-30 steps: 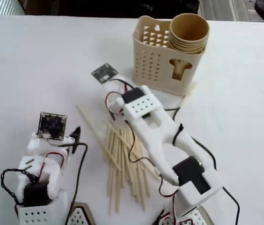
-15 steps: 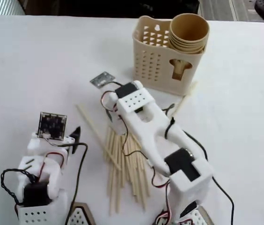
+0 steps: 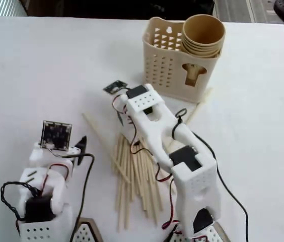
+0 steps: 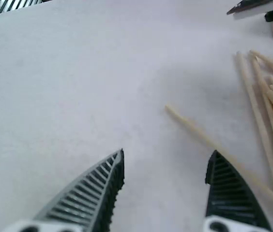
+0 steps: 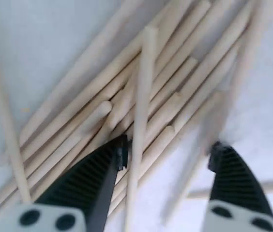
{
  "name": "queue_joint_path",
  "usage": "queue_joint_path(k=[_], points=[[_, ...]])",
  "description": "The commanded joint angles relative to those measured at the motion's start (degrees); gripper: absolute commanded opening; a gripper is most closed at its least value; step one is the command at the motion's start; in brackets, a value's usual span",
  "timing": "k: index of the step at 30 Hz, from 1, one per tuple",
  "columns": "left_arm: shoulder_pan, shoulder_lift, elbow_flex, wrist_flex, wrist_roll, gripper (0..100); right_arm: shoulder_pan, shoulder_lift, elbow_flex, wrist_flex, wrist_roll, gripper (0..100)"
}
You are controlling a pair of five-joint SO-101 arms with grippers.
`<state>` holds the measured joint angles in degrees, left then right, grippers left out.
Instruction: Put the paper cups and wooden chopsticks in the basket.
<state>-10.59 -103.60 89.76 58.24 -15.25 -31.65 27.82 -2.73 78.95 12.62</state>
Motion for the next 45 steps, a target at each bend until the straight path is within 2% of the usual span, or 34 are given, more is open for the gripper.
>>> queue_joint_path(k=[1,5,9,16,22,34,40,45], points=[[-0.8,-0.7,-0.2,0.1,0.4,27,0.8,-0.1,-1.6,0.1,0.3,16.9],[-0.8,-0.7,-0.2,0.1,0.4,27,0.8,-0.1,-1.6,0.1,0.3,7.0],[-0.8,-0.7,-0.2,0.1,0.4,27,1.2,-0.6,-1.6,0.1,0.3,1.9],[-0.8,-0.7,-0.2,0.1,0.4,27,3.7,-3.0,-1.9,1.3,0.4,3.0],[-0.8,-0.7,-0.2,0.1,0.4,27,3.4,-3.7,-1.9,5.4,0.4,18.7],[-0.8,-0.7,-0.2,0.1,0.4,27,3.9,-3.3,-1.9,5.3,0.7,5.3],[-0.8,-0.7,-0.2,0.1,0.4,27,3.9,-3.7,-1.9,5.7,0.8,1.8],[-0.8,-0.7,-0.2,0.2,0.4,27,3.5,-6.2,-4.3,11.5,3.6,1.9]])
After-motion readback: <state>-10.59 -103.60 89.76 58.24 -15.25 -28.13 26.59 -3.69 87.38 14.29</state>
